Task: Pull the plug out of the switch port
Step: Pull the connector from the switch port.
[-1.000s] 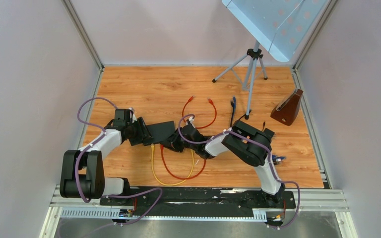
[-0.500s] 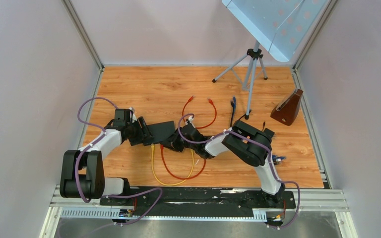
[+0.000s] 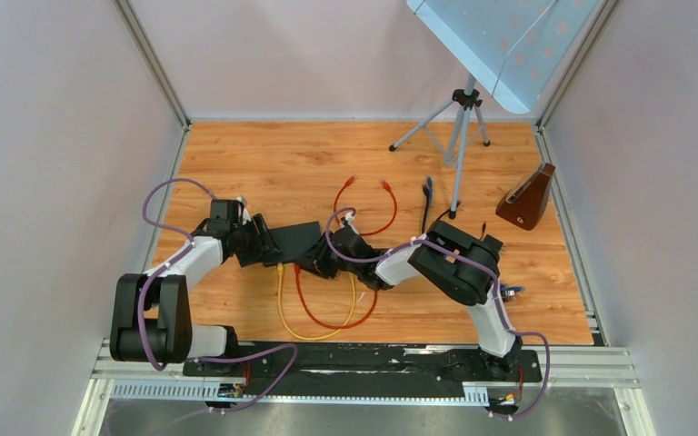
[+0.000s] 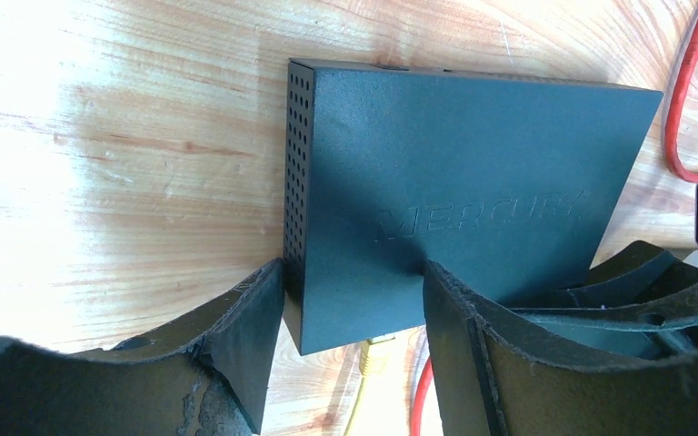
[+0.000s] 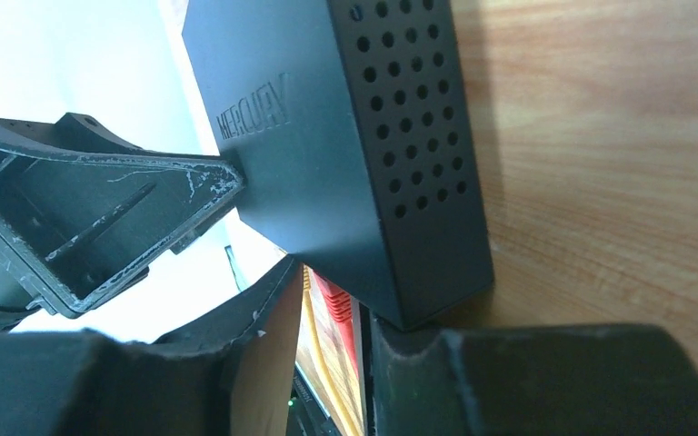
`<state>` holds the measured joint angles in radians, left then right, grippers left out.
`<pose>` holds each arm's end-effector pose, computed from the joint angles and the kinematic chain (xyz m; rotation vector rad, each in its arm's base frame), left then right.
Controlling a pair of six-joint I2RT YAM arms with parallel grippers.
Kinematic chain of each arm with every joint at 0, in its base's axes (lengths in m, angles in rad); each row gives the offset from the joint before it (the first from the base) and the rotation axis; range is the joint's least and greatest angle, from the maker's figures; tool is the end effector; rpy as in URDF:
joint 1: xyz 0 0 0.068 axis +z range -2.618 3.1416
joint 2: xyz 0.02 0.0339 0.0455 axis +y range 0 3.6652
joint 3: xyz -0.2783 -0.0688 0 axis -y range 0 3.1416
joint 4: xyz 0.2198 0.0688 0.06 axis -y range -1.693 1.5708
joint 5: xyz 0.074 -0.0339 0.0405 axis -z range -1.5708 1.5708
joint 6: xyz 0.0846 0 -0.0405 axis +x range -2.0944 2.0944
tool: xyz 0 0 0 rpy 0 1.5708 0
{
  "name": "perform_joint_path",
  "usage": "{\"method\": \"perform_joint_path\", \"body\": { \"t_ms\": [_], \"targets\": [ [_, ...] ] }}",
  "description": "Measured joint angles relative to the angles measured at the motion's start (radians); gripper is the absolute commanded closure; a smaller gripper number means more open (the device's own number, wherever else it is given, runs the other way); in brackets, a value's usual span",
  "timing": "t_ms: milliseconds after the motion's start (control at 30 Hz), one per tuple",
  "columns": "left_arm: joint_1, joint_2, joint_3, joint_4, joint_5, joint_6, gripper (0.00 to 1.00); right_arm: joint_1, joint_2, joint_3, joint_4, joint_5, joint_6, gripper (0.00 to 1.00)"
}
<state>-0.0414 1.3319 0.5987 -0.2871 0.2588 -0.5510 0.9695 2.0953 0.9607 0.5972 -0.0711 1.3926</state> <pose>0.2380 -0.0315 0.1486 -0.5709 2.5765 -0.5456 0.2455 0.3684 0.0994 0.4725 2.4390 1.3390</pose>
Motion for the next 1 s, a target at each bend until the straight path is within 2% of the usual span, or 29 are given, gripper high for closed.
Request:
{"method": "perform_joint_path", "body": {
  "t_ms": [233,633,1000],
  "targets": [
    [0.000,0.001,0.000,0.002,0.003,0.000,0.36,0.000,-0.014,0.016,-0.054,0.006,-0.024,0.86],
    [0.000,0.001,0.000,0.001,0.003,0.002,0.36,0.000,-0.020,0.020,-0.056,0.003,-0.055,0.99],
    [0.000,0.001,0.000,0.000,0.014,0.003,0.36,-0.002,-0.039,0.006,-0.057,-0.010,-0.143,1.00]
  ]
}}
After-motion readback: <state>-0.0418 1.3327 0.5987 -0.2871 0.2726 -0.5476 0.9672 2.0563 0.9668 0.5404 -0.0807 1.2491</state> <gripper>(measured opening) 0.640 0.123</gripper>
